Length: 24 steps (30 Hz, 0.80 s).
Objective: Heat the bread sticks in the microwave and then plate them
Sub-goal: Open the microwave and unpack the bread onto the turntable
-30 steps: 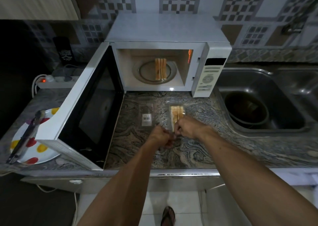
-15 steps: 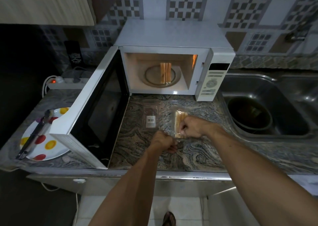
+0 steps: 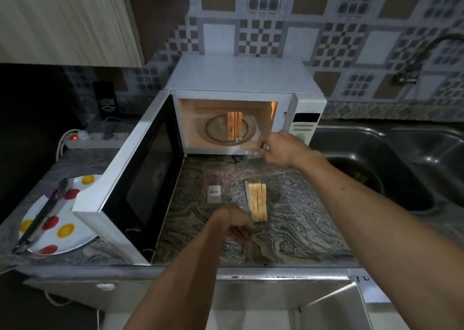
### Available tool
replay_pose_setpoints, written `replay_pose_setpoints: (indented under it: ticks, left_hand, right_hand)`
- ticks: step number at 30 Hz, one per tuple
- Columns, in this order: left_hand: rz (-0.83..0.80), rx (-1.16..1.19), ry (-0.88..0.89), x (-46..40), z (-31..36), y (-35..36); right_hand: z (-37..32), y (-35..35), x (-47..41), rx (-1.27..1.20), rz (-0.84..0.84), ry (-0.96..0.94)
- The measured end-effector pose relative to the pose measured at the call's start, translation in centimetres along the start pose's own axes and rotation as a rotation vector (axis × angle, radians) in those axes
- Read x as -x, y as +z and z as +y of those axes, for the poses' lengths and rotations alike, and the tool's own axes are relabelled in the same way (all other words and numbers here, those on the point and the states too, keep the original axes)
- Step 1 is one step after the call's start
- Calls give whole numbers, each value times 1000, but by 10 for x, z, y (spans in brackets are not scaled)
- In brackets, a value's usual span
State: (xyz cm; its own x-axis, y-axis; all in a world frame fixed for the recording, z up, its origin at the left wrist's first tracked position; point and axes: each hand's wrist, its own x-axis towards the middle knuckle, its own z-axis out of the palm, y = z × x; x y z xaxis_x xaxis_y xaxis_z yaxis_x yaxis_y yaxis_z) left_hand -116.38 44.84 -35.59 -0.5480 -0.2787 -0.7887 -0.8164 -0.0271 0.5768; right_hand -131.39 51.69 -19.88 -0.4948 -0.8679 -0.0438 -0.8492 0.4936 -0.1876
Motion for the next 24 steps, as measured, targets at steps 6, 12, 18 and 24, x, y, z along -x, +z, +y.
replay_pose_setpoints:
  ticks: [6, 12, 18, 24]
  left_hand:
    - [153, 77, 63, -2, 13, 3]
    - [275, 58, 126, -11, 9, 5]
    - [349, -1, 197, -15, 0, 5]
    - [405, -31, 214, -20, -1, -2]
  right_hand:
    - [-7, 55, 5, -209, 274, 115]
    - [-7, 115, 10, -208, -110, 432]
    - [-15, 136, 15, -229, -97, 470]
    - [-7, 115, 12, -409, -33, 452]
